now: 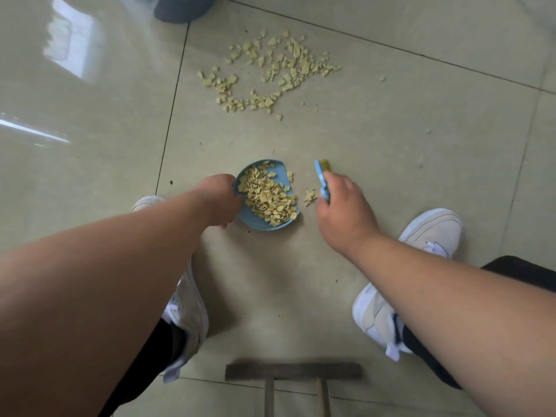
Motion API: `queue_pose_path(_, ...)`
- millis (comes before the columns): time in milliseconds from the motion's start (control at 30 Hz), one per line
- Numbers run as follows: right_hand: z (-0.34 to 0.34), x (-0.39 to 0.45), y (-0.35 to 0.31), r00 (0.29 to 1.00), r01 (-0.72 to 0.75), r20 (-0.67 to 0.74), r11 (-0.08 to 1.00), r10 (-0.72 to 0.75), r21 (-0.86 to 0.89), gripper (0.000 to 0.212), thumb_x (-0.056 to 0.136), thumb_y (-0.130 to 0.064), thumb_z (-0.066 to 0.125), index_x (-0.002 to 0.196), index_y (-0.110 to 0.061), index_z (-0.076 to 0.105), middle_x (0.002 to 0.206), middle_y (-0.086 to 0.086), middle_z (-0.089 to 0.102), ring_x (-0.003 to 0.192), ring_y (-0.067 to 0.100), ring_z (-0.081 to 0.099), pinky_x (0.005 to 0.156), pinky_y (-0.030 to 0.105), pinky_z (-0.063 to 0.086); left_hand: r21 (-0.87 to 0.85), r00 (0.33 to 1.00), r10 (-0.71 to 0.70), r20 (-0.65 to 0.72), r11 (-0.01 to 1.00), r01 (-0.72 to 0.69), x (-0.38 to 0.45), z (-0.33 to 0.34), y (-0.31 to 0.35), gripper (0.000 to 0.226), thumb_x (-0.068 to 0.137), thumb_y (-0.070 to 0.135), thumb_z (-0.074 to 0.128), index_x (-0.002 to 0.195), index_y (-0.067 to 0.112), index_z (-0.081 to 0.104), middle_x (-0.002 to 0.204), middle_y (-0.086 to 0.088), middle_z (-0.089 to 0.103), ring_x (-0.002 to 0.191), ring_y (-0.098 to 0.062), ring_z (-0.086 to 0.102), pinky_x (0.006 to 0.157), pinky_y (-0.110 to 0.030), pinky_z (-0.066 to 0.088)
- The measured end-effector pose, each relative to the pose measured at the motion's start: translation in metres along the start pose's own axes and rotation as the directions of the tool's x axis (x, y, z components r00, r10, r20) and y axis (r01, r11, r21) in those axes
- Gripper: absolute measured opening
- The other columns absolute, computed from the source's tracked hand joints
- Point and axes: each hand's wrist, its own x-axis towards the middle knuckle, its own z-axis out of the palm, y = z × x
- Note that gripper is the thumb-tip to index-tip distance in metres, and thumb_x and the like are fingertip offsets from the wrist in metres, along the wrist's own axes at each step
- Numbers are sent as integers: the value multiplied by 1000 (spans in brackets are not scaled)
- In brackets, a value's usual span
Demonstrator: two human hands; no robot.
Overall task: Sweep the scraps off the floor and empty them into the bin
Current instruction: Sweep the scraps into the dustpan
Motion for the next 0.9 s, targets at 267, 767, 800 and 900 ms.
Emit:
queue_pose_path(267,12,10,-46,993,119,0,979,-121,165,34,97,-13,52,129,-4,58,119,17,64,108,35,58,94,37,45,-41,1000,-19,-14,999,18,0,11,22,20,104,18,52,110,7,67,71,-11,71,50,-21,64,36,-19,42)
queue_pose_path(767,-47,55,-22,973,-134,-126,914,196,383,28,95,-17,49,115,-21,68,92,-3,69,85,18,61,73,24,45,-196,997,-34,-70,980,20,9,-7,37,18,104,22,52,108,9,64,73,-14,72,52,-25,66,46,-26,45)
queue_pose_path(800,-48,55,-24,973,-132,-124,910,194,393,29,95,-17,49,115,-21,68,93,-3,69,85,17,61,74,23,45,-224,997,-48,-66,974,32,9,-8,40,18,103,21,52,107,9,64,74,-15,72,53,-25,66,48,-27,45)
queue_pose_path(900,-49,59,-31,978,-105,-123,910,167,401,29,95,-18,49,117,-22,68,92,-4,70,83,15,60,72,22,44,-311,995,-91,-47,948,72,9,-14,49,19,103,18,53,107,5,66,78,-18,73,57,-27,65,50,-27,45)
